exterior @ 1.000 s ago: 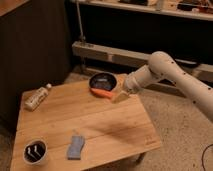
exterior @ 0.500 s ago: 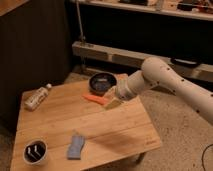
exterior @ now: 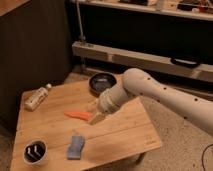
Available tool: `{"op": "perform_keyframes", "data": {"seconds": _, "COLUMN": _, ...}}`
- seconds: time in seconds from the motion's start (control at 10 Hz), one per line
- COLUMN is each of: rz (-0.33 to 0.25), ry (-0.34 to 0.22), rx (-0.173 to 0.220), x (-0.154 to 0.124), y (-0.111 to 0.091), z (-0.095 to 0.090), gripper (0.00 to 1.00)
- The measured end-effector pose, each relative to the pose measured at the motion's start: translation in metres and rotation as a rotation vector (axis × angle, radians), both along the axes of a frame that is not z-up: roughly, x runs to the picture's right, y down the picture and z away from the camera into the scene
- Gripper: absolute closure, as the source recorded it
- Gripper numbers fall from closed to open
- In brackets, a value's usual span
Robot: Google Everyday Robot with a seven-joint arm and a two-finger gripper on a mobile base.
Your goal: Place the pepper on the white sponge
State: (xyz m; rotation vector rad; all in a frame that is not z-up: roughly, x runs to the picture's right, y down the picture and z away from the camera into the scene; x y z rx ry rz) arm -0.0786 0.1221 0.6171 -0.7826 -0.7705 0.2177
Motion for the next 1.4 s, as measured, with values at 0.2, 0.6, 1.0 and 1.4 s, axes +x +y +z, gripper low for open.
{"op": "perform_keyframes", "data": {"seconds": 0.2, "rz": -0.065, "ry": -0.026, "rx": -0.034, "x": -0.021, "y": 0.028, "z": 0.006, "gripper": 1.00}}
{"op": "perform_keyframes", "data": {"seconds": 0.6, "rz": -0.122, "ry": -0.026, "rx": -0.093, "x": -0.034, "y": 0.060, "z": 0.026, "gripper": 1.00}}
{"op": "perform_keyframes", "data": {"seconds": 1.0, "rz": -0.153, "ry": -0.017, "rx": -0.141, "x": -0.049, "y": 0.088, "z": 0.050, "gripper": 1.00}}
{"op": "perform_keyframes", "data": {"seconds": 1.4, "rz": -0.198, "ry": -0.007, "rx": -0.208, "x": -0.067, "y": 0.121, "z": 0.072, "gripper": 1.00}}
